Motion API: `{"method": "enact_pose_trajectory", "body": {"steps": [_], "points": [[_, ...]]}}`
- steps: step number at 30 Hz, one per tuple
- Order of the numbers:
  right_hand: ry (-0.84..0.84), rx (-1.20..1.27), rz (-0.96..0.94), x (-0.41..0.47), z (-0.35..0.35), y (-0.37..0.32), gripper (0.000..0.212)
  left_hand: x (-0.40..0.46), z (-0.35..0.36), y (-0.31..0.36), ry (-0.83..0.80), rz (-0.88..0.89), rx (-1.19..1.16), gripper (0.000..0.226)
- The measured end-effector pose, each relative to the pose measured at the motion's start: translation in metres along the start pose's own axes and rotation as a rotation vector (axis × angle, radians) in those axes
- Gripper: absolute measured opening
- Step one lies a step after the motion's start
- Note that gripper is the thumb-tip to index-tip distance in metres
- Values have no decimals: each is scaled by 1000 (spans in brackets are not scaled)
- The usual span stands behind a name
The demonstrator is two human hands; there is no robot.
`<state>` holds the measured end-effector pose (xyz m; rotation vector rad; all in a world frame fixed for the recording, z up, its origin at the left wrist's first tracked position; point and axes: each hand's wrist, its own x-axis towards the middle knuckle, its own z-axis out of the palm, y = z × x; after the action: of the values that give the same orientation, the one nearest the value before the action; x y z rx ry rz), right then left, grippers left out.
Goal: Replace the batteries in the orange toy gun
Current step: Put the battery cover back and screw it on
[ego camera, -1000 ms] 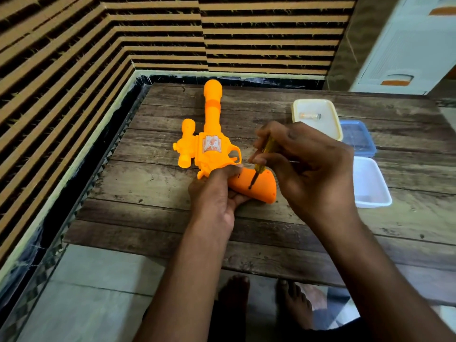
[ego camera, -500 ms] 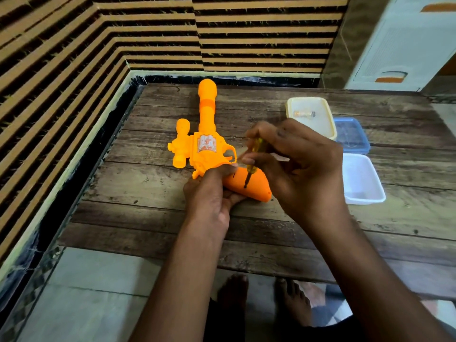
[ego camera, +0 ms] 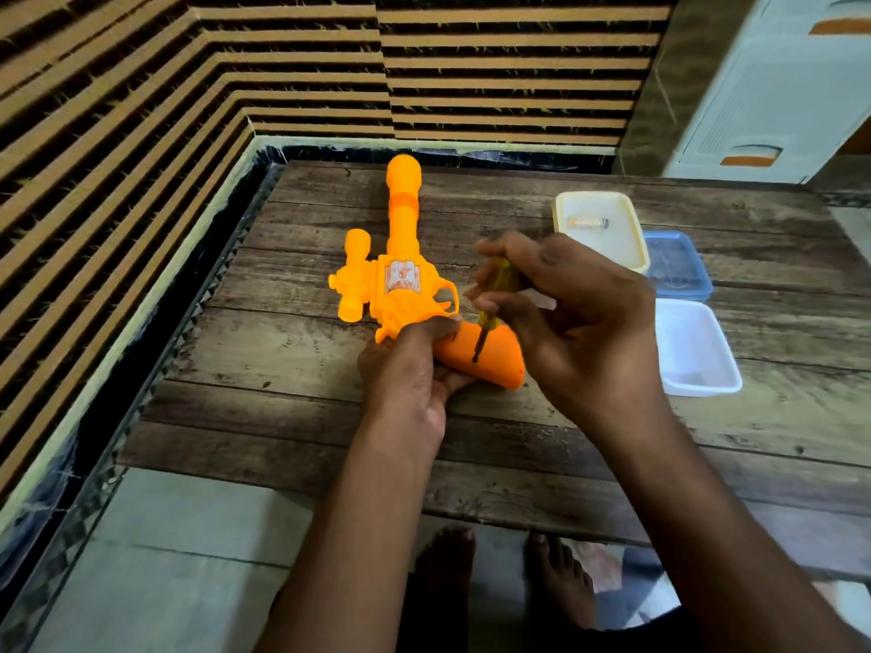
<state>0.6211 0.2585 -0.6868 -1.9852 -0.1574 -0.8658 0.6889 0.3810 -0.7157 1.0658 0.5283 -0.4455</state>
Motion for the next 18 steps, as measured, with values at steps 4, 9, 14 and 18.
{"method": "enact_pose_trajectory", "body": {"steps": [4,9,14,18], "points": [[53,-81,-32,1,4,2,25,-1,0,0,-4,0,5,42],[-69,76,39,0,-3,1,24,1,1,0,2,3,-9,44],[12,-46,1,-2,-3,3,21,3,-1,-1,9,1,-2,46],[27,-79,-1,-4,-3,0,20,1,-1,0,13,16,7,46]]}}
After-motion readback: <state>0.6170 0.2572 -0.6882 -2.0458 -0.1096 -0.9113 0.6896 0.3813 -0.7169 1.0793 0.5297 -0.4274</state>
